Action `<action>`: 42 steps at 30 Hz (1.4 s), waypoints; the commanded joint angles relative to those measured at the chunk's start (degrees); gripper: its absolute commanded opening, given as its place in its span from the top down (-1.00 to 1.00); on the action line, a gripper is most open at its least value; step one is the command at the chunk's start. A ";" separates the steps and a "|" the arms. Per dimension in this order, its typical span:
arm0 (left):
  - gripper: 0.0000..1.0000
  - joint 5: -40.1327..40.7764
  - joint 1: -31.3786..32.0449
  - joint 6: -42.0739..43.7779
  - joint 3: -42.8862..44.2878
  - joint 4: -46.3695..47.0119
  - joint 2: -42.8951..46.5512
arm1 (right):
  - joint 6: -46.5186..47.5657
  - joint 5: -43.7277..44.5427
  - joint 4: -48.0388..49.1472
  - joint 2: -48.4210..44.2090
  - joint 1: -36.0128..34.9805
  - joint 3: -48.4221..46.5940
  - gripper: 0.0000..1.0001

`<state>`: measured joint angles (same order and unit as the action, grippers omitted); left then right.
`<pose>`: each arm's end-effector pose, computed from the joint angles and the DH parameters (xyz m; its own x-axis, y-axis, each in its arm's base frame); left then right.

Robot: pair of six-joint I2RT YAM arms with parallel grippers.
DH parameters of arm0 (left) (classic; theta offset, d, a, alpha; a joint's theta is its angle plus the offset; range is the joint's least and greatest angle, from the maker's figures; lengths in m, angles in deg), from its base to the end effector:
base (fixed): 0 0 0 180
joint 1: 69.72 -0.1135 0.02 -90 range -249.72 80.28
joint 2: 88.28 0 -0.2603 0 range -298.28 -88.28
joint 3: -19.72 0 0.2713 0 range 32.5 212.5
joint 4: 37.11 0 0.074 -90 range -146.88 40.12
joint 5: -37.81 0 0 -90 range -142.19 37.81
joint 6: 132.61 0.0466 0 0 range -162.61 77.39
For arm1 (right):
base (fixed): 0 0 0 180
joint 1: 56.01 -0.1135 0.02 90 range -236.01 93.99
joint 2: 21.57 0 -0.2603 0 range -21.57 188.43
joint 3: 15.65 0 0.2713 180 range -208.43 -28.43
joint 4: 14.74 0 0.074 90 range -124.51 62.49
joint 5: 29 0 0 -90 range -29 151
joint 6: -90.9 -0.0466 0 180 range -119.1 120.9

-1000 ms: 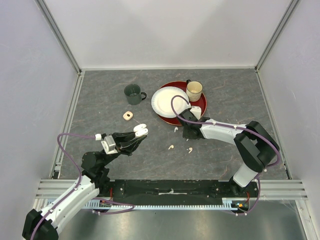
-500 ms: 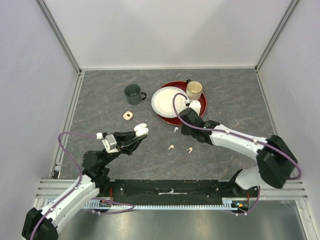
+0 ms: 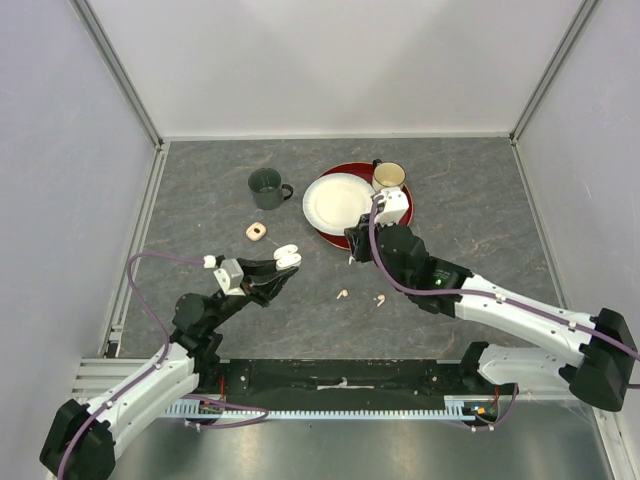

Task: Insert the wireless bluetooth earbuds into the charging case
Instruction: Pick up the earbud from the center of the board, then place the earbud in the charging case.

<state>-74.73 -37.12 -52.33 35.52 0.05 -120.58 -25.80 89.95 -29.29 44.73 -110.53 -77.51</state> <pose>0.1333 -0.1064 0.2168 0.1579 -0.2861 -0.9451 0.8385 0.5444 -0.0247 0.1892 0.2266 0.2935 -0.3695 0.1589 -0.9155 -0.3144 0.9058 0.2841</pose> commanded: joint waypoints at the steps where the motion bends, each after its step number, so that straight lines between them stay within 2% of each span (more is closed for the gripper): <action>1: 0.95 0.40 0.10 -1.97 0.22 4.47 -1.63 | 6.56 1.20 10.47 -3.55 -3.48 0.83 0.92; 3: 0.95 0.05 0.10 -2.06 0.31 5.00 -2.33 | 8.59 1.20 13.81 -3.81 -5.14 0.83 1.00; 20: 0.96 -3.56 0.10 -1.53 0.84 6.32 -3.83 | 13.78 -4.60 25.60 1.20 -13.85 -0.76 1.00; 35: 0.96 -4.61 0.10 -1.27 1.02 6.67 -3.48 | 17.12 -6.89 27.53 5.06 -17.02 -0.84 1.00; 42: 0.95 -4.53 0.10 -1.27 1.02 6.67 -2.69 | 19.57 -5.05 27.62 6.38 -17.81 -0.75 1.00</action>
<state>-78.29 -37.12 -53.12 35.52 3.46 -124.10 -8.67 83.85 -4.40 50.41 -127.47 -77.20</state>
